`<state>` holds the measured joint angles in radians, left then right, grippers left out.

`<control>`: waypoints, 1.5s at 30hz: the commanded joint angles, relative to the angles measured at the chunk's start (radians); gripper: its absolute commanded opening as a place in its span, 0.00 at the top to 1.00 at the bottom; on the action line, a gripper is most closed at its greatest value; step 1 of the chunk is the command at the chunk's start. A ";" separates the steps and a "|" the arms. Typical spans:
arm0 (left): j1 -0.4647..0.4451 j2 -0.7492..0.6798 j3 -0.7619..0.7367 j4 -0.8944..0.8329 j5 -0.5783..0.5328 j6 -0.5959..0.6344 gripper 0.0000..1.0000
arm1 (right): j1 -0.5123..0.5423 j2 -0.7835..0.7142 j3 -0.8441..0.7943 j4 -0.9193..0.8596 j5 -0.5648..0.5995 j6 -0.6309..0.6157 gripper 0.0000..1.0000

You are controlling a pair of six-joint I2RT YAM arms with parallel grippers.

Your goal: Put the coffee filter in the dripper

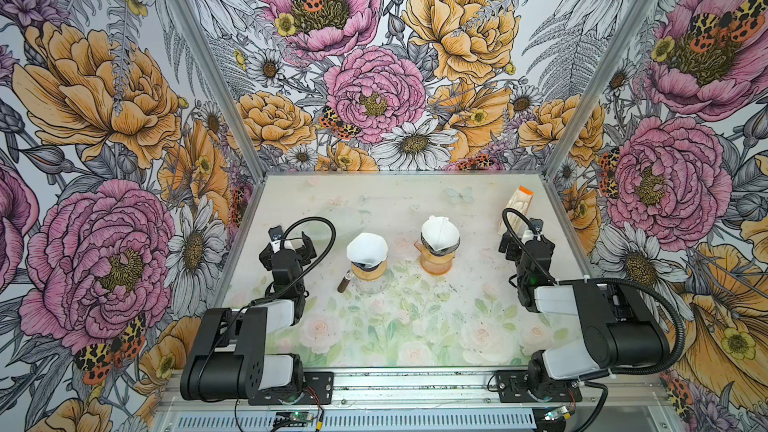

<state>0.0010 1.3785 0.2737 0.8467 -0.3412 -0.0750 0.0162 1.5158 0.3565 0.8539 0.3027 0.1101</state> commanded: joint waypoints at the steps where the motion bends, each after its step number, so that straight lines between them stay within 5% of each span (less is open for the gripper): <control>1: 0.012 0.063 0.019 0.148 0.048 0.011 0.01 | 0.004 0.019 0.014 0.053 -0.020 -0.011 0.00; 10: 0.012 0.184 0.015 0.281 0.092 0.025 0.01 | 0.003 0.018 0.018 0.040 -0.019 -0.008 0.01; 18: -0.007 0.171 0.078 0.137 0.084 0.043 0.01 | 0.003 0.017 0.018 0.041 -0.020 -0.008 0.00; 45: -0.009 0.174 0.101 0.100 0.169 0.077 0.01 | 0.004 0.018 0.018 0.042 -0.019 -0.009 0.00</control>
<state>-0.0063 1.5471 0.3595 0.9466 -0.2150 -0.0147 0.0162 1.5265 0.3576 0.8581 0.2901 0.1101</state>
